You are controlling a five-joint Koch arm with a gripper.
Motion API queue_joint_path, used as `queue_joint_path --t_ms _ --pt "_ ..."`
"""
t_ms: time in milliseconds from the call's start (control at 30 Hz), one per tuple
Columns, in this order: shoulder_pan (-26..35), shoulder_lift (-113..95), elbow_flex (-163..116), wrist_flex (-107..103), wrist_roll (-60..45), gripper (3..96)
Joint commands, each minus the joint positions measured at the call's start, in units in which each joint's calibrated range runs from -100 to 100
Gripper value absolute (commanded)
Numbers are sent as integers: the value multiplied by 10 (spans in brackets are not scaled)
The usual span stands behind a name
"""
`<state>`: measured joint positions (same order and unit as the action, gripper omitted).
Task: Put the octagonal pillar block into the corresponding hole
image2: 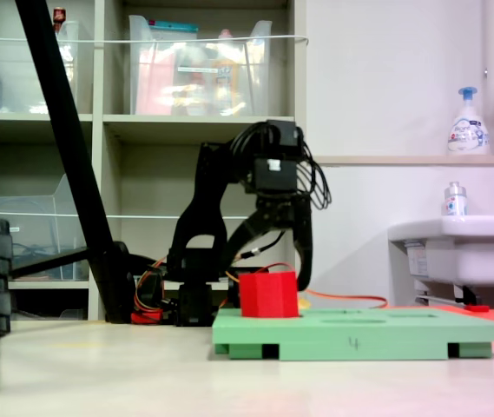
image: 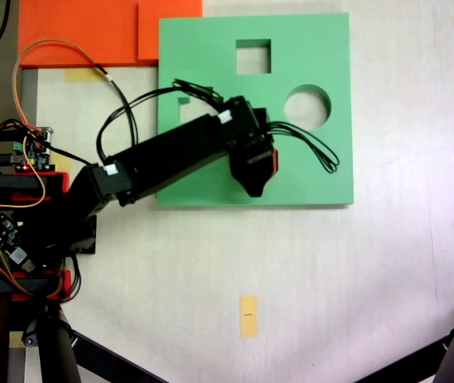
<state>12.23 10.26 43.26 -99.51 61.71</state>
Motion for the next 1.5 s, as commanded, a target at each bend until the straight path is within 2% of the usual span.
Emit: queue_joint_path --t_ms 33,100,333,433,500,533,600,633,767,867,933,1033,1100,1300,1500 --pt "-1 -30 24 -5 -1 805" --pt "1 -51 25 -5 -1 858" --pt "2 -288 112 -5 -28 857" --pt "1 -408 191 -5 -84 850" --pt "-12 -503 210 -5 -178 849" --pt "-21 -563 211 -5 -230 821" --pt "-42 -664 211 -5 -320 672" --pt "-57 -698 208 21 -345 636" --pt "-85 -726 208 118 -437 630" --pt "-99 -712 172 145 -461 629" --pt "-103 -808 -24 251 -474 629" --pt "-109 -1019 -462 629 -506 620" --pt "-109 -1065 -642 767 -544 608" --pt "-89 -1103 -1079 933 -614 601" --pt "-88 -1103 -1396 986 -614 575"
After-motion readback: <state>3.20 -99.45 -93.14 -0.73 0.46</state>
